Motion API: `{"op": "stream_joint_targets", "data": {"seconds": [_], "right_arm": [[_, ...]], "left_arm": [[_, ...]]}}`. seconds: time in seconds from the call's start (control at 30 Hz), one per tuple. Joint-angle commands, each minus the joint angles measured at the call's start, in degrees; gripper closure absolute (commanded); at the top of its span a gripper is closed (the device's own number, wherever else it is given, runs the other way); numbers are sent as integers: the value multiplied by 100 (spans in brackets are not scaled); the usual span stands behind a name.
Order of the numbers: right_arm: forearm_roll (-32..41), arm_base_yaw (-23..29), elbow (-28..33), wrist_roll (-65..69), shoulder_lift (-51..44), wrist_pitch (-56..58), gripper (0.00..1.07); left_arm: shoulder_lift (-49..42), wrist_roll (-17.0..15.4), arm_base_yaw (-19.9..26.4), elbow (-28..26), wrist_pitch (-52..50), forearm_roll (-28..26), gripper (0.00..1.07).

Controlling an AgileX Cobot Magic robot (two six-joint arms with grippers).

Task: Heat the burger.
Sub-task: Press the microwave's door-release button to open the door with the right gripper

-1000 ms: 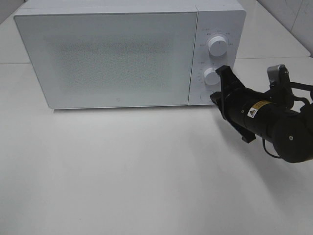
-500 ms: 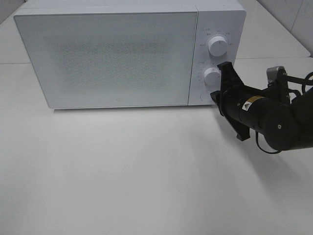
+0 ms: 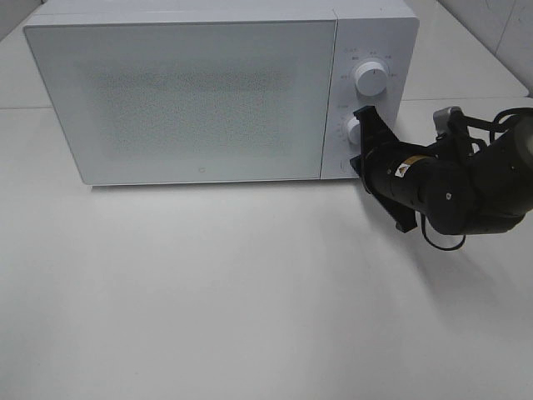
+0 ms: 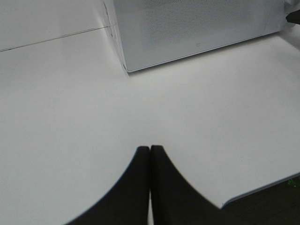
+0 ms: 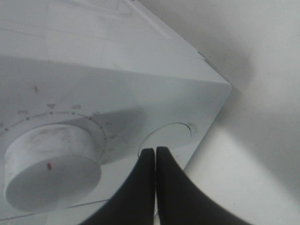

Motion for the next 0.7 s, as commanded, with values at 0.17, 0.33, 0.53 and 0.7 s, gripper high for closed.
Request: {"op": "stream_joint_targets", "data": {"seconds": [0.17,0.33,0.53,0.7], "right_arm": [[52,0,-292,-126,40,6,107],[103,0,-309,-126,178,-11,107],[-201,0,-309,-132,309,-647,107],[0,0,-309,-138,309,-900,107]], "left_arm": [[-115,-17,29,17,-86,-29,106],[-115,-17,29,17,-86,-29,106],[-115,-17,29,17,-86,-29,106],[-115,-17,29,17,-86,-29,106]]}}
